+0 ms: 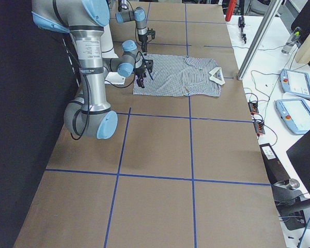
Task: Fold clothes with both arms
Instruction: 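Position both grippers at the hem corners nearest the robot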
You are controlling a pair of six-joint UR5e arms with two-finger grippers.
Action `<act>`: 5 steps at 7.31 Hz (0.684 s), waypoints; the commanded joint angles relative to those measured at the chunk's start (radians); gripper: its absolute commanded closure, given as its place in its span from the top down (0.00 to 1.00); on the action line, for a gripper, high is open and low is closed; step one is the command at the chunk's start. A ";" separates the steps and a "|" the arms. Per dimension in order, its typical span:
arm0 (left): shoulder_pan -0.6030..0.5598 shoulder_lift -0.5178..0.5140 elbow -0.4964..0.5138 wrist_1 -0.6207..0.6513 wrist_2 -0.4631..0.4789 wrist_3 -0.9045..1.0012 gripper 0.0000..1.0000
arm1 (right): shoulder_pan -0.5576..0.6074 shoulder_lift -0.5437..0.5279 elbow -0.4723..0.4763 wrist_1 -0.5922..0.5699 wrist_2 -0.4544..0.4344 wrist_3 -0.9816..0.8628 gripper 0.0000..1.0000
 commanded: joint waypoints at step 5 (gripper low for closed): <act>0.012 0.002 -0.003 0.000 -0.005 0.001 0.53 | 0.000 0.002 0.000 0.000 0.000 0.000 1.00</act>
